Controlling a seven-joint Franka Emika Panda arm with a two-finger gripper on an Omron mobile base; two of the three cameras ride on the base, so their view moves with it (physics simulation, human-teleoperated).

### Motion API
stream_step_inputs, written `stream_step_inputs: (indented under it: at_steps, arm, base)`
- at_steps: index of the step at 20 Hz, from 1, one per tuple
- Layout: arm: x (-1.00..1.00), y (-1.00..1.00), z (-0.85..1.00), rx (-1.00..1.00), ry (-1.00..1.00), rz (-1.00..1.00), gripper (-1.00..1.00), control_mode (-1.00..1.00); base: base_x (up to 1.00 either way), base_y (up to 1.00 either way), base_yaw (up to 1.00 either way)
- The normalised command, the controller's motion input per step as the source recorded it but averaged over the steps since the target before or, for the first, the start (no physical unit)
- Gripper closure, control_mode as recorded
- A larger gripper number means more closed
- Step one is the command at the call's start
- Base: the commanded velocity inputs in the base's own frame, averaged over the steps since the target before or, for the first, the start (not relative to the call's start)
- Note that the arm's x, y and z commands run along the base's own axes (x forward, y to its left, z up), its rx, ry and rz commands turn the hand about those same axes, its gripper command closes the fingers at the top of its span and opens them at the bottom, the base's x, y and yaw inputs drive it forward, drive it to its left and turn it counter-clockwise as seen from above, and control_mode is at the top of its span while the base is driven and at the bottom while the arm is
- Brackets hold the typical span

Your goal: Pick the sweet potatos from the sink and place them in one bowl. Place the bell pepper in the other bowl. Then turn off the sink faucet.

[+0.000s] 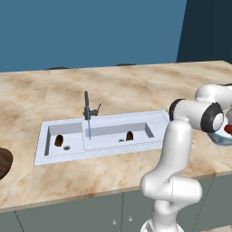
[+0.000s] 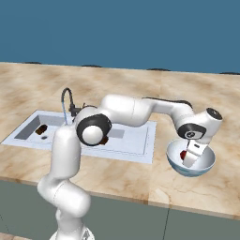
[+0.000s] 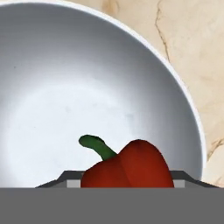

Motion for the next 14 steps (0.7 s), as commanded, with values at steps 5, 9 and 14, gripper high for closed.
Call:
stream_step_inputs:
  at_steps: [5, 9, 14]
  arm:
    - [0.15, 0.00, -0.16, 0.00, 0.02, -0.05, 1.00, -1.00]
    - [0.15, 0.04, -0.09, -0.02, 0.01, -0.08, -1.00, -1.00]
    - [0.06, 0.01, -0.13, -0.01, 0.00, -0.05, -1.00, -1.00]
  base:
    - [0.00, 0.00, 0.00]
    - [0.00, 0.00, 0.00]
    - [0.00, 0.00, 0.00]
